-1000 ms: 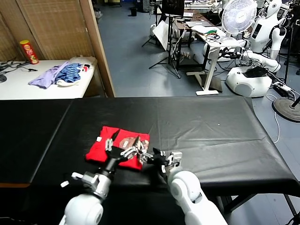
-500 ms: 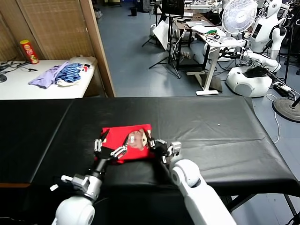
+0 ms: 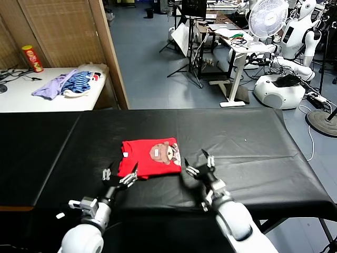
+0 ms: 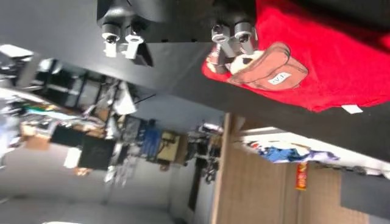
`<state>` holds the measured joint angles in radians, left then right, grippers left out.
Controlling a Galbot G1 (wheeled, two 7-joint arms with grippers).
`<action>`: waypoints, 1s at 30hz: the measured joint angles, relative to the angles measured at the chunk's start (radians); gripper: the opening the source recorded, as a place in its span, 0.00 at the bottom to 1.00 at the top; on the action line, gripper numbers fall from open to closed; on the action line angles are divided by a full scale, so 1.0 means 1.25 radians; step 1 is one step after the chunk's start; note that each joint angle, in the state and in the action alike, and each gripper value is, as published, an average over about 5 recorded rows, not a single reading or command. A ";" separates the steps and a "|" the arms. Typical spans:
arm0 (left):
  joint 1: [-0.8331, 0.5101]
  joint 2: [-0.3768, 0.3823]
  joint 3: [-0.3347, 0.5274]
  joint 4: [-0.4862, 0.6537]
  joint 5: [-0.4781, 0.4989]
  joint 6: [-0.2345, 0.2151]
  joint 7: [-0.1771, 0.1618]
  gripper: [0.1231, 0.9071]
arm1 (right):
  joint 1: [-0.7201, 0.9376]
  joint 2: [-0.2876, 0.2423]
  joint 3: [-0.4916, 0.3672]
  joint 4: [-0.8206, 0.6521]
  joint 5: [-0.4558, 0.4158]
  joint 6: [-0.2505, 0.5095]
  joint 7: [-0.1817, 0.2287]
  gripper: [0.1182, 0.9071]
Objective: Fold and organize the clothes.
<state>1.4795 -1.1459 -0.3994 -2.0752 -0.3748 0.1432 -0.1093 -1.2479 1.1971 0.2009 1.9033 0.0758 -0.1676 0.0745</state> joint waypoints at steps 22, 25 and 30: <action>0.258 0.127 -0.120 -0.164 -0.129 0.049 -0.113 0.86 | -0.541 0.086 0.284 0.364 0.031 0.022 0.075 0.86; 0.290 0.127 -0.146 -0.199 -0.144 0.074 -0.121 0.86 | -0.566 0.096 0.287 0.348 0.017 0.052 0.085 0.86; 0.324 0.132 -0.178 -0.218 -0.139 0.088 -0.106 0.86 | -0.593 0.105 0.284 0.330 0.019 0.071 0.098 0.86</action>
<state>1.8851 -0.9814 -0.6215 -2.3477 -0.5484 0.2531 -0.2415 -1.9885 1.3286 0.5565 2.3152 0.0990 -0.0785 0.1965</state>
